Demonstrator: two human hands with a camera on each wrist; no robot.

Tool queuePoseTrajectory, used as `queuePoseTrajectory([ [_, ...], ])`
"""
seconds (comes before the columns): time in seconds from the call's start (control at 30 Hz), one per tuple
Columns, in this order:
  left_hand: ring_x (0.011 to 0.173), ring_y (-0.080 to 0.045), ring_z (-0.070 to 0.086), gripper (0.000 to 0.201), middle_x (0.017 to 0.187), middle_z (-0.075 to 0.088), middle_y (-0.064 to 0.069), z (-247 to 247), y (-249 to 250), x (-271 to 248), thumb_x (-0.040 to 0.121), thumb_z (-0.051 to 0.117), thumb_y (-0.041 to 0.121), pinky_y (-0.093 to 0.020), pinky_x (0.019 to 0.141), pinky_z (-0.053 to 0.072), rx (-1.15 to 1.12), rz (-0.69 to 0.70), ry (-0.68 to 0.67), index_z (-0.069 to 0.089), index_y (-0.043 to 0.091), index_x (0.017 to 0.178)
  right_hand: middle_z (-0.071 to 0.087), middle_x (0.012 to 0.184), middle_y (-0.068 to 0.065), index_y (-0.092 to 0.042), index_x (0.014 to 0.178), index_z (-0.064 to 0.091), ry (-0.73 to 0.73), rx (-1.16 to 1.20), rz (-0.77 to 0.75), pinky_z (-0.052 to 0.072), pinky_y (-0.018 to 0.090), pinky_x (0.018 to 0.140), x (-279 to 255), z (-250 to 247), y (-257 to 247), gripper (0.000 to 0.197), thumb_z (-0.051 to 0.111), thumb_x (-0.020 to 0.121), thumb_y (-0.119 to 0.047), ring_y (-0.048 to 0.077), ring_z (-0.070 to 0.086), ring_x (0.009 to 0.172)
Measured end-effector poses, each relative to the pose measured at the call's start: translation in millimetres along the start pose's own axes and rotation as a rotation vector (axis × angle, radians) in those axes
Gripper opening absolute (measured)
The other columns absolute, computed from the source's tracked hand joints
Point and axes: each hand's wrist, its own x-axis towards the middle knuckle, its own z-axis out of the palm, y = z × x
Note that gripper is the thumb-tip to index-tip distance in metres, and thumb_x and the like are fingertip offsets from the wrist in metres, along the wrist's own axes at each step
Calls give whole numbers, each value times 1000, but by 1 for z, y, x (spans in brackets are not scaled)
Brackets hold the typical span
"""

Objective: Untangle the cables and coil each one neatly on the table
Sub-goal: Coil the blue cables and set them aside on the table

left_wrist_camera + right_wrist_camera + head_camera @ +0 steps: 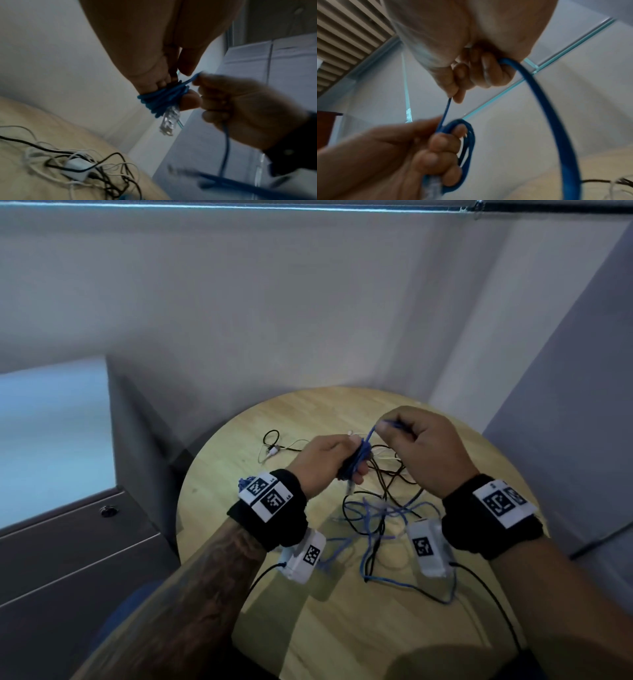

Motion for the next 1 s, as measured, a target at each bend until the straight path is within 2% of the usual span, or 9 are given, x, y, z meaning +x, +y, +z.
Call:
queuePoseTrajectory([
  [0.2,57,-13,49,25,70,53,-2,-4,12,-7,98,35,11,-31,76,52,-602,-72,-212,57,-2,100,75,97,-6,-20,104,75,-68,65,68,49,22,80,-3,12,31,18,58,100,-25,8,67,89],
  [0.33,63,-13,58,27,69,57,-1,-15,10,0,100,35,15,-29,80,56,-1001,-12,-24,57,-1,100,57,63,-5,-30,107,66,-265,46,71,41,21,57,-19,31,23,18,50,104,-23,5,49,53],
  [0.47,80,-17,59,22,83,57,-4,-29,1,10,102,36,13,-28,82,56,-1031,115,196,55,4,95,55,61,-6,-20,105,66,-442,-57,60,40,21,54,-33,40,3,14,53,102,-25,3,49,50],
  [0.57,74,-17,63,20,83,58,-5,-29,-7,13,102,39,9,-28,78,56,-868,162,356,56,2,95,51,52,-7,-19,94,66,-532,-34,78,36,23,51,-37,41,-6,11,61,98,-27,5,44,44],
  [0.63,73,-21,64,18,81,62,-6,-26,-10,12,100,46,7,-31,75,55,-504,220,446,62,0,94,51,53,5,-17,92,68,-583,74,162,46,32,51,-35,36,-9,10,67,94,-27,11,49,45],
  [0.7,71,-19,67,19,76,66,-3,-22,-12,8,98,51,5,-29,74,56,-89,269,485,65,0,88,52,56,13,-12,95,70,-625,161,242,57,45,61,-33,24,-12,10,70,92,-22,20,58,50],
  [0.77,68,-14,65,20,74,65,-1,-19,-11,5,98,51,5,-24,73,53,102,287,435,64,-3,85,58,59,11,-2,100,68,-666,245,331,60,43,65,-29,9,-13,12,69,92,-10,25,66,56],
  [0.87,70,-10,63,19,75,68,-2,-14,-11,-1,97,52,13,-21,71,50,444,279,280,62,6,83,57,68,19,6,107,65,-638,345,444,56,32,55,-23,-8,-13,15,61,96,-2,22,65,52],
  [1.0,72,-16,62,23,82,64,-7,0,-8,-10,99,50,31,-29,68,48,498,133,-49,56,11,89,53,68,7,5,119,62,-439,587,531,33,18,38,-13,-22,1,24,49,100,-2,7,35,35],
])
